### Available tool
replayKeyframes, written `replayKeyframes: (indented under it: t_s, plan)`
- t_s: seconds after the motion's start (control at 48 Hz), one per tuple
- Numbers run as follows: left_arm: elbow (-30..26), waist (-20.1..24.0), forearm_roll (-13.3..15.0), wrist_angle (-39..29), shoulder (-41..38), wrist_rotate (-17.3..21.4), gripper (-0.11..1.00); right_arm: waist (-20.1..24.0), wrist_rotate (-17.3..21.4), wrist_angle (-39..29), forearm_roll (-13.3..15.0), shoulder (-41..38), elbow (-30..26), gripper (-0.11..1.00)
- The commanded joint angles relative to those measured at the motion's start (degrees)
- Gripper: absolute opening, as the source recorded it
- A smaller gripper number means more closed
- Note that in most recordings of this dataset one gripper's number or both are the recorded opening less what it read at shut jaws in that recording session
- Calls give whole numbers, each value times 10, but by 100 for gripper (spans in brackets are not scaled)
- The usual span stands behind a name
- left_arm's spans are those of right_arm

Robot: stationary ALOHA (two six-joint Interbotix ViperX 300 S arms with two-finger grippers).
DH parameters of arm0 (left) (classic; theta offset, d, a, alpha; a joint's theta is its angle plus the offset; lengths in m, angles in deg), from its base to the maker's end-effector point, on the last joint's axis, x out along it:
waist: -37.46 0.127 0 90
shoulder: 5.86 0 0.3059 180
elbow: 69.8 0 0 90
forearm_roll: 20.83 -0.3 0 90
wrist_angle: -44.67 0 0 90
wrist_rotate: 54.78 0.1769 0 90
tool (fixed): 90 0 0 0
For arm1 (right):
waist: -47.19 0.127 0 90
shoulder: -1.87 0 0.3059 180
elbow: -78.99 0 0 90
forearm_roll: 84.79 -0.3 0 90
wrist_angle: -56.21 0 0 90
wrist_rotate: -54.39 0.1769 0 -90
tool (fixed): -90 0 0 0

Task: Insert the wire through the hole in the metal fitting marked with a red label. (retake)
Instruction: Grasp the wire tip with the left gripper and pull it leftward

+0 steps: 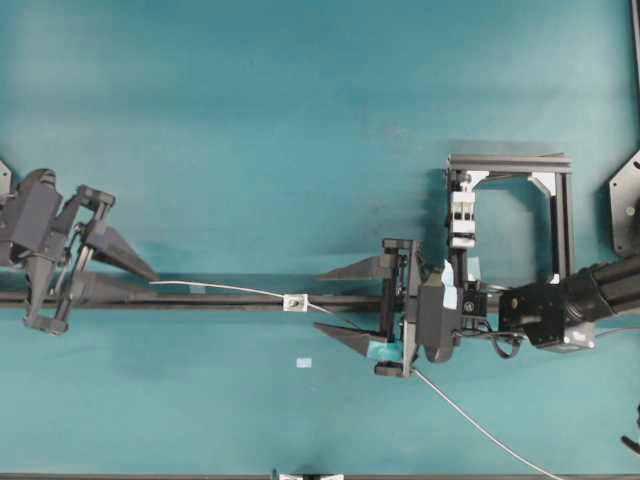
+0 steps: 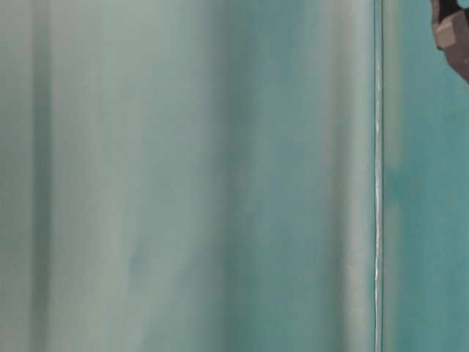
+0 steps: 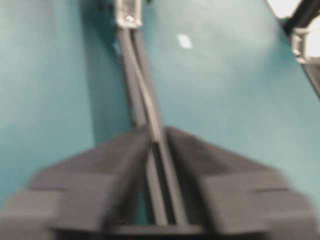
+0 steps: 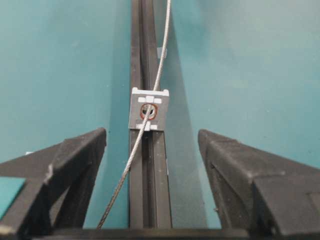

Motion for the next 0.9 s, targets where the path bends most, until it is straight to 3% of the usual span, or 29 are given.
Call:
replayKeyframes:
  t_s: [0.0,0.229,0.874]
  plan:
    - [-9,-2,1,3,-4,-2,6,0,0,5,2,23,-5,83]
    - [-10,-2,1,3,-18,-4,62,-1,0,6,2,23,-5,83]
    - [-4,38,1,3,-7,4,60,-4,-4,4,0,52,12,83]
